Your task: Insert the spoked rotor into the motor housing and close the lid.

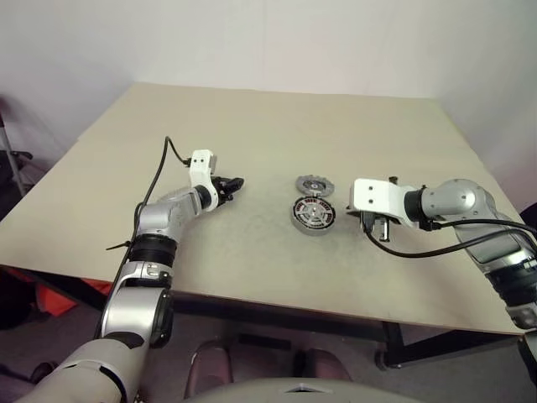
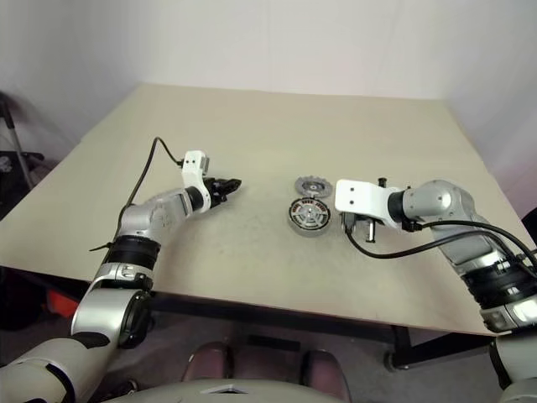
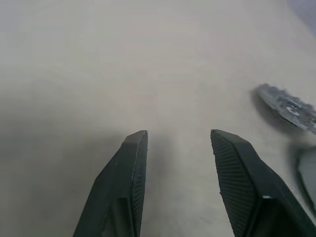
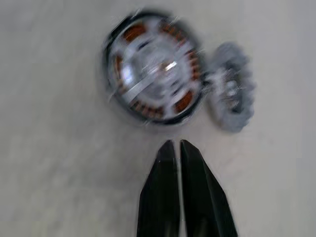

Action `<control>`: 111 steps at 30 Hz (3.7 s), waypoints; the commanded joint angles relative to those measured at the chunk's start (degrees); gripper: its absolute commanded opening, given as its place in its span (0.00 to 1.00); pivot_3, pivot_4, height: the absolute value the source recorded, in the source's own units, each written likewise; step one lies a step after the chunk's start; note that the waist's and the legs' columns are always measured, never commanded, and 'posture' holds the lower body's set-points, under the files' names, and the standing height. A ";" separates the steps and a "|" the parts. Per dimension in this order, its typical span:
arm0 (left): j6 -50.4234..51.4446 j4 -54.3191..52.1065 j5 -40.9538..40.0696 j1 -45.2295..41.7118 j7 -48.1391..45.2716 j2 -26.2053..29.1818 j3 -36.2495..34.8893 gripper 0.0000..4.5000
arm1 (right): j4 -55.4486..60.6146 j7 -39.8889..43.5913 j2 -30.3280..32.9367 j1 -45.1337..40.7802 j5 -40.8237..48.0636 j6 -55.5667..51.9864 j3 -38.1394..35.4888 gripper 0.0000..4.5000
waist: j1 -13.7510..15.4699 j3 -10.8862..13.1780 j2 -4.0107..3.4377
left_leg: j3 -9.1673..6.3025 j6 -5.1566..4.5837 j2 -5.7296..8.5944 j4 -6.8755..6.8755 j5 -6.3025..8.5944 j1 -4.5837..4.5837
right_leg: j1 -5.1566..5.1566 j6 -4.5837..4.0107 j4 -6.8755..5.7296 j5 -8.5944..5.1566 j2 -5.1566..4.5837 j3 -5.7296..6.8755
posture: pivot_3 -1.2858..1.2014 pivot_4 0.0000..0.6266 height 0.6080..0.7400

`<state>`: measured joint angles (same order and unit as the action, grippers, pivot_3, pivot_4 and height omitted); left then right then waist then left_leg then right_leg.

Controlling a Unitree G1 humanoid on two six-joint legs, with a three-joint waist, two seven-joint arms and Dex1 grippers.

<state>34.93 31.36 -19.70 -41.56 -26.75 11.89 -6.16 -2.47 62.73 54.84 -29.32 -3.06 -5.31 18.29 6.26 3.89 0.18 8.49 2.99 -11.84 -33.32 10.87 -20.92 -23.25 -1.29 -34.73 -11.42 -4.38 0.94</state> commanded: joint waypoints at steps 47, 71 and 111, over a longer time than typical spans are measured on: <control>-0.67 -6.36 3.33 5.46 1.20 0.27 1.79 0.48 | -25.91 7.84 -13.20 -16.14 -17.45 30.33 7.24 0.04 | -1.03 -0.02 0.04 | 0.01 -0.73 -0.08 -0.92 0.12 -0.21 | 0.04 -0.11 -0.46 0.06 -0.14 0.18 | 0.52 0.00 1.00; -0.88 -5.72 3.66 6.01 1.56 -0.84 1.89 0.48 | 4.06 16.03 -10.02 -5.24 0.72 -21.64 -2.58 0.04 | -0.63 0.00 0.01 | 0.01 -0.81 -0.15 -0.85 0.15 -0.45 | -0.02 -0.15 -0.16 0.08 -0.15 0.33 | 0.52 0.00 1.00; -1.17 -5.16 3.69 5.27 1.98 1.15 0.59 0.48 | 3.26 -13.57 -28.40 -13.03 18.14 -65.31 -1.57 0.23 | -0.55 0.02 -0.03 | -0.01 0.28 -0.08 -0.04 -0.48 -0.02 | 0.00 -0.14 -0.22 0.09 -0.13 0.31 | 0.52 0.00 1.00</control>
<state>34.82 26.57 -16.24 -34.83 -24.92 12.12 -4.57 -0.71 49.51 26.12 -42.08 13.90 -71.45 16.75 5.71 3.91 0.15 8.48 3.27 -11.91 -33.35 10.39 -20.94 -23.25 -1.43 -34.95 -11.33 -4.51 1.26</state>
